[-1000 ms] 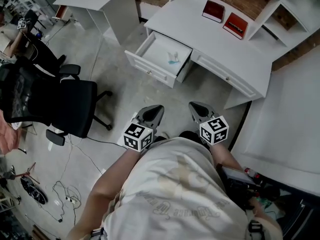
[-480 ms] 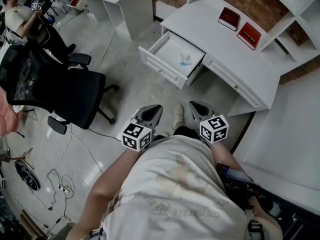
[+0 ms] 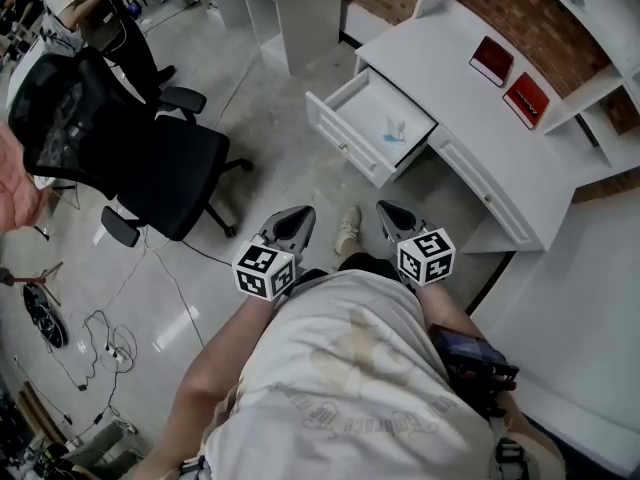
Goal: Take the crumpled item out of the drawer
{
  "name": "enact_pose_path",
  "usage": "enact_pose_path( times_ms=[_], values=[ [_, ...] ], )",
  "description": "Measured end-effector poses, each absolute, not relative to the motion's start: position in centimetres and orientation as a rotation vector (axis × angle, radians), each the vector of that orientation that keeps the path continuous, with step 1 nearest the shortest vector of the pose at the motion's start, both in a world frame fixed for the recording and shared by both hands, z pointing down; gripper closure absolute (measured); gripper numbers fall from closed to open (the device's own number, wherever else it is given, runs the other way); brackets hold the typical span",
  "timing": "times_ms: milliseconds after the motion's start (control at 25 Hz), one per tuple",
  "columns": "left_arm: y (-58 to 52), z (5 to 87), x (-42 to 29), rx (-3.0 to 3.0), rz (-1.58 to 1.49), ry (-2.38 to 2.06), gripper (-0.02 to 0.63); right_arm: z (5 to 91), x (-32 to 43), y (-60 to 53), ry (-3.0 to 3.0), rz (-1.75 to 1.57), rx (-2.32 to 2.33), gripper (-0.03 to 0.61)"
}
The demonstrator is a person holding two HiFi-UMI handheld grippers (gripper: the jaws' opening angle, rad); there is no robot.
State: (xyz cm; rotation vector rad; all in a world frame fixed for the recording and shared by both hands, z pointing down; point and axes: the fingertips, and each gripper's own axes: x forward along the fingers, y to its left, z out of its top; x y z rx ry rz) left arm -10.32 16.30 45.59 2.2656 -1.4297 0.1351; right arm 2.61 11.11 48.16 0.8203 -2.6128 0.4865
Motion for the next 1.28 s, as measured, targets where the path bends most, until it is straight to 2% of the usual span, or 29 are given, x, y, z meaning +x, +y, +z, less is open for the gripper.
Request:
enact_pose_path(
  times_ms=[480,1280],
  values=[
    [12.8,47.2,-11.8,2.205,0.161,-1.459,0.586,50.2,1.3,6.6,-2.598,0.521,0.779,0.555],
    [1.3,48.9,-9.7,2.235,0.251,-1.336,0.586,52.7,3.6,-4.7,-2.529,0.604,0.874,0.554]
  ],
)
